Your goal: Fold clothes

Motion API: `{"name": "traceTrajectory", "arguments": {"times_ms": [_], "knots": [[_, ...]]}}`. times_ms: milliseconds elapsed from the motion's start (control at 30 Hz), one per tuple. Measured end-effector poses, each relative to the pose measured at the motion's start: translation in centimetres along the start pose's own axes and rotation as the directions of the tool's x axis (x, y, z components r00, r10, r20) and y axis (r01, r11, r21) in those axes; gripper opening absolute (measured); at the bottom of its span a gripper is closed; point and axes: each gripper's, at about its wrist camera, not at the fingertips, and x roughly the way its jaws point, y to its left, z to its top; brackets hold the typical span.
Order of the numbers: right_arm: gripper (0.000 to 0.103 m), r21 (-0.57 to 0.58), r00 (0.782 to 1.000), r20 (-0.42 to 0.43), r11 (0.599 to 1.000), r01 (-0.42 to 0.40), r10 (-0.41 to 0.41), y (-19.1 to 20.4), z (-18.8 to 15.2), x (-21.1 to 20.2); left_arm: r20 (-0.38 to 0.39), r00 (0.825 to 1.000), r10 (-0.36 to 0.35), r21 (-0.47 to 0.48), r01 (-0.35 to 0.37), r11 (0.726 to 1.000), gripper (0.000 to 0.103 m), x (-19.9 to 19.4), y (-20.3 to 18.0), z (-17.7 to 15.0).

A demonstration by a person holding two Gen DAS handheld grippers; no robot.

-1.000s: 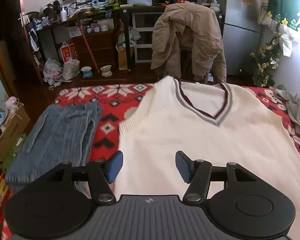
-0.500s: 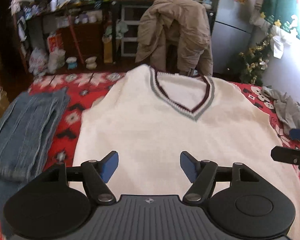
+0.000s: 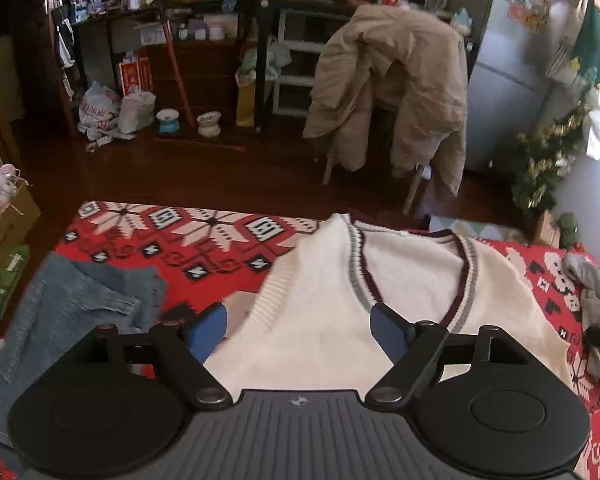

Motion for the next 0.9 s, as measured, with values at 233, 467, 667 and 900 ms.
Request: {"name": "traceTrajectory", "arguments": {"times_ms": [233, 467, 667, 900], "knots": [[0.102, -0.011, 0.998, -0.062, 1.0, -0.005, 0.004, 1.7, 4.5, -3.5, -0.098, 0.994, -0.048, -0.049, 0.044, 0.998, 0.078, -3.1, 3.1, 3.5], [0.099, 0.007, 0.995, -0.104, 1.0, 0.006, -0.005, 5.5, 7.7, -4.8, -0.159, 0.976, -0.147, -0.104, 0.131, 0.986, 0.064, -2.0, 6.7, 5.7], [0.072, 0.008, 0.989, -0.137, 0.998, -0.06, 0.061, 8.6, 9.3, -1.4, -0.189, 0.968, -0.166, -0.199, 0.128, 0.972, 0.061, 2.4, 8.4, 6.3], [0.057, 0.033, 0.971, -0.166, 0.985, -0.167, 0.17, 9.4, 11.9, 6.8, -0.263, 0.955, -0.14, -0.269, 0.067, 0.961, 0.051, 5.1, 9.3, 7.4]]}}
